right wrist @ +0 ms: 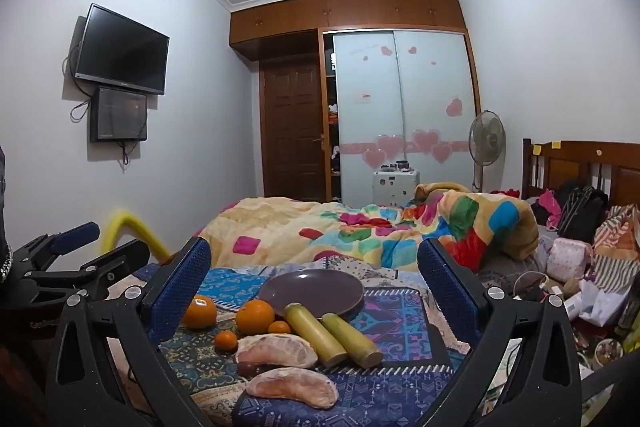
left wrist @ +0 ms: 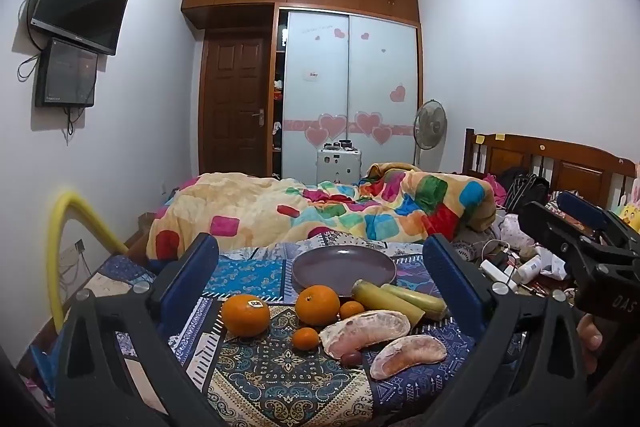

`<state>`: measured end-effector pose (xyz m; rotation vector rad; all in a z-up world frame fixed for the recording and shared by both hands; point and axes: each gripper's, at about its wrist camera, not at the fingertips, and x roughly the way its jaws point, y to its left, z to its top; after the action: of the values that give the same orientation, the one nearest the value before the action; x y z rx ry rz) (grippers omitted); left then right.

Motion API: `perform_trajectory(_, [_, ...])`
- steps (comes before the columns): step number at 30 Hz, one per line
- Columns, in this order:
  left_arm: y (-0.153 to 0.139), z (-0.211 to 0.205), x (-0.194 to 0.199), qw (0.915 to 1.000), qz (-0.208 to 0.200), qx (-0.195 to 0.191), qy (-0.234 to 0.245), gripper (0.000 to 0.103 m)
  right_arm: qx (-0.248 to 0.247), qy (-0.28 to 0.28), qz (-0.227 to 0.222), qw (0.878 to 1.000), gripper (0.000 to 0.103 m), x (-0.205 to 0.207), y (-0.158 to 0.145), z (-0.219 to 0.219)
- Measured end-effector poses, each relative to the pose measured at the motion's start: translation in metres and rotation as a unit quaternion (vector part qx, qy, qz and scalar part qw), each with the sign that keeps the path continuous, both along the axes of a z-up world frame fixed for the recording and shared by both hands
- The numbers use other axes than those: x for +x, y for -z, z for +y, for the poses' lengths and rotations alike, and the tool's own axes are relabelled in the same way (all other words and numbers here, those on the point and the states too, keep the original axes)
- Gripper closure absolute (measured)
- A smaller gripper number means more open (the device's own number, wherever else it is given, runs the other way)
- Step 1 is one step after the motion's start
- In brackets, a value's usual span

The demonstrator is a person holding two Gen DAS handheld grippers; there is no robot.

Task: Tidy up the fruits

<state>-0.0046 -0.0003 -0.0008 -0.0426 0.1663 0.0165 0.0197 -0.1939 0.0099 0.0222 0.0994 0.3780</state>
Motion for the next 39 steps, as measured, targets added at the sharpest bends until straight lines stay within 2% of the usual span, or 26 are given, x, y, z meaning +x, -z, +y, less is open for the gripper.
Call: perform_trajectory(39, [0.003,0.0042,0.0007,1.0,0.003,0.001,0.001,0.0,0.005,-0.006,-0.003,1.0,0.0,-0.0024,-0.0004,0.0044])
